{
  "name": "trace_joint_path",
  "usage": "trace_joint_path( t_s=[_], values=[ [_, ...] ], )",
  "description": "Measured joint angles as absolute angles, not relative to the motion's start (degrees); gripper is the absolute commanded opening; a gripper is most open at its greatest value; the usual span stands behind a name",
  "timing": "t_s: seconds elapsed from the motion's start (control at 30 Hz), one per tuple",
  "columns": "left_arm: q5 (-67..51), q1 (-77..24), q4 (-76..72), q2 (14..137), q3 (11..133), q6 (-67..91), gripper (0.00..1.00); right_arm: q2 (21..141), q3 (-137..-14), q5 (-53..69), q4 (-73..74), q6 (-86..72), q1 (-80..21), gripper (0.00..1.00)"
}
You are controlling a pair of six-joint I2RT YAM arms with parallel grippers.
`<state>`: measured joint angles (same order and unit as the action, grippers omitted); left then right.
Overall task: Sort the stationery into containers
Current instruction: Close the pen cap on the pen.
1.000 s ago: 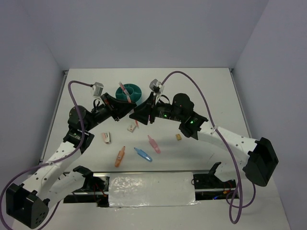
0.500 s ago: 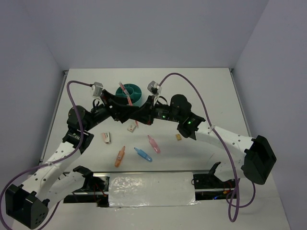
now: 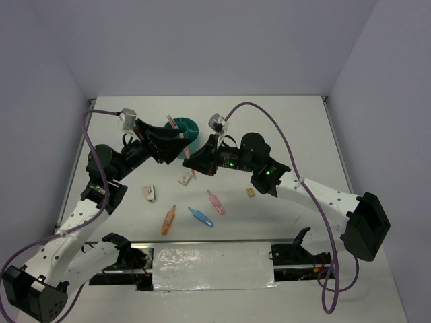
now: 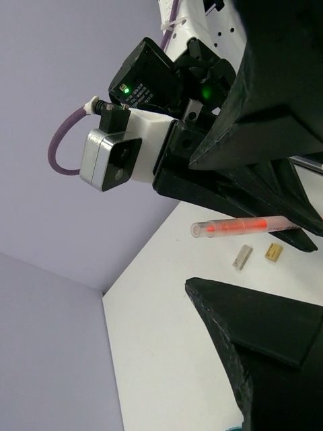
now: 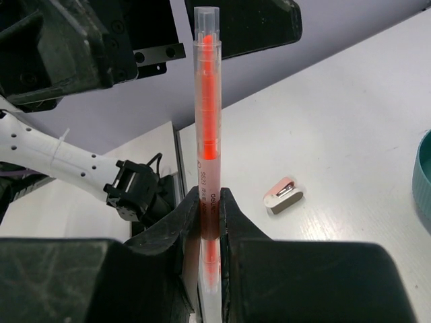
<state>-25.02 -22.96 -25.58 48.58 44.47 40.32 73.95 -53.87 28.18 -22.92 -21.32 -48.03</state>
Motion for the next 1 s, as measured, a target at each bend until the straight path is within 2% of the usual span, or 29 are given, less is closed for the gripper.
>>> trace_joint_path(
  t_s=[0.1,0.13,0.17,0.3,0.4,0.43,0.6,0.83,1.0],
  values=[
    [-25.08,-22.96,-25.43,48.64,44.47,40.32,0.68,74.04,-53.91,28.21,-22.55,-21.21,-48.03,0.0],
    [-25.08,-22.96,-25.32,48.64,44.47,40.34,0.6,74.08,-53.95,28.21,-22.44,-21.17,-48.03,0.0],
    [-25.15,-22.96,-25.17,48.64,44.47,40.4,0.57,74.13,-53.98,28.21,-22.35,-21.15,-48.03,0.0],
    [-25.39,-22.96,-24.77,48.73,44.47,40.18,0.5,74.3,-54.04,28.27,-22.24,-21.17,-48.03,0.0],
    [-25.56,-22.96,-24.71,49.21,44.47,40.29,0.33,74.65,-54.46,28.45,-21.98,-21.15,-48.03,0.0],
    [-25.63,-22.96,-24.6,49.45,44.47,40.34,0.21,74.74,-54.78,28.53,-21.74,-21.15,-48.03,0.0],
    [-25.85,-22.96,-24.47,50.0,44.49,40.69,0.0,75.09,-56.18,28.45,-19.73,-20.47,-48.01,0.0],
    [-23.42,-22.98,-25.87,50.11,44.45,40.73,0.0,78.06,-63.24,28.99,-12.56,-18.0,-47.86,0.0],
    [-13.93,-26.59,-29.95,49.67,42.61,38.96,0.0,83.68,-75.24,32.29,-1.45,-16.4,-46.96,0.0]
  ],
)
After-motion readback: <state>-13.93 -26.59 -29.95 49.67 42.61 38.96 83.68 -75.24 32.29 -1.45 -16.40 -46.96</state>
